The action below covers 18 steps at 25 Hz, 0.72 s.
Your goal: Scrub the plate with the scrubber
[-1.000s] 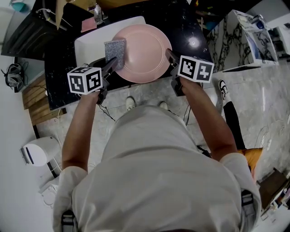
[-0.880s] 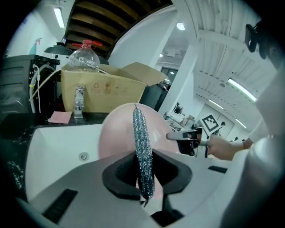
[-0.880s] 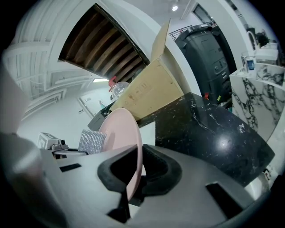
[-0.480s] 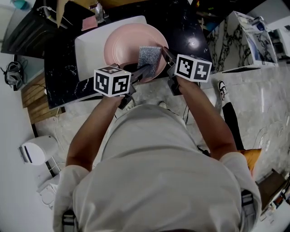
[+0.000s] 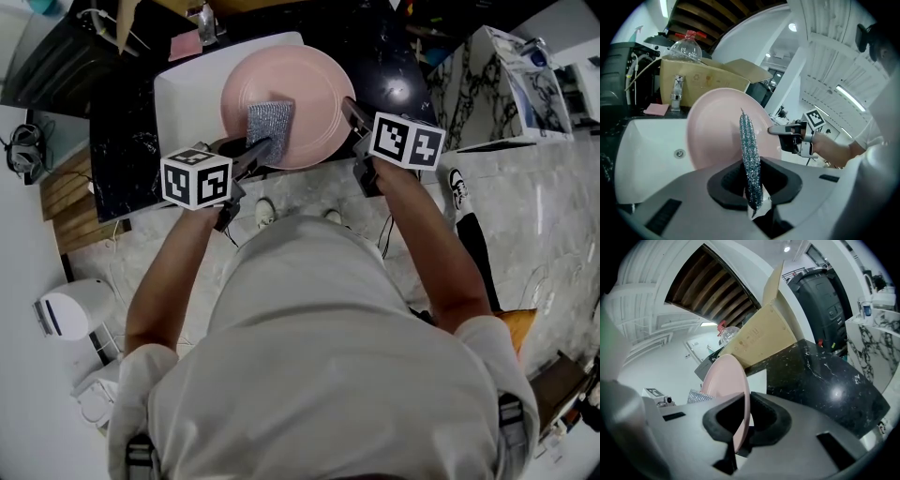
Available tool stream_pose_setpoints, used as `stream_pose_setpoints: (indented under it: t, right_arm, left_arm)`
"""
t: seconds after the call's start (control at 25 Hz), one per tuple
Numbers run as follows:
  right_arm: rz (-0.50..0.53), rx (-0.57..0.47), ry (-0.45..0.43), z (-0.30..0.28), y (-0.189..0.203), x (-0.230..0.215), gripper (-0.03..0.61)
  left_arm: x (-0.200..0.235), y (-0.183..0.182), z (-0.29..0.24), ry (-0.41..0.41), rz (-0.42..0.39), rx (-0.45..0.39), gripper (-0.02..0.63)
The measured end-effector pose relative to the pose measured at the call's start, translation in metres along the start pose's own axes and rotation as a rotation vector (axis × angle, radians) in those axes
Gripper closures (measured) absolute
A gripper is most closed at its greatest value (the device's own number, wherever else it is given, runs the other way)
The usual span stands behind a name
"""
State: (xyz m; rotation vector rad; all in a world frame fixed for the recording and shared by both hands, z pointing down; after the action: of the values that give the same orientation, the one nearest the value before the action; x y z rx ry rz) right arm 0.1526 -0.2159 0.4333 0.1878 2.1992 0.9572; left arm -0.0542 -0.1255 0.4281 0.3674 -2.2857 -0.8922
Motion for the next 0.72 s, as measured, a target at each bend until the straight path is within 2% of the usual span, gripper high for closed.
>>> stream_pose_setpoints:
  t: [0.28,0.72]
  right_arm:
    - [0.031,0.037,0.013,-0.008,0.002,0.005,0.552]
    - [0.075,0.113,0.037,-0.043,0.003,0.027,0.554]
  left_arm:
    - [0.035,-0.006,0.052,-0.083,0.012,-0.075,0.546]
    - [0.096,-0.013,0.154,-0.201,0.119,-0.309,0.548]
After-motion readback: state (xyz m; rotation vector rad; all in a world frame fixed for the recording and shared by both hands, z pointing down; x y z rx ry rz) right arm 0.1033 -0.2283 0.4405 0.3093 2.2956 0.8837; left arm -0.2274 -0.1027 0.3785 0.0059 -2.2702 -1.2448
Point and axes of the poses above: the fingertips, and each gripper's own axes: z backward along the fingers, x to its left, y out of its underside, the point moved 5 cm from there along z, backward along the fingers, and after that the axes turned 1 degree about y, right-handed, at the moved point
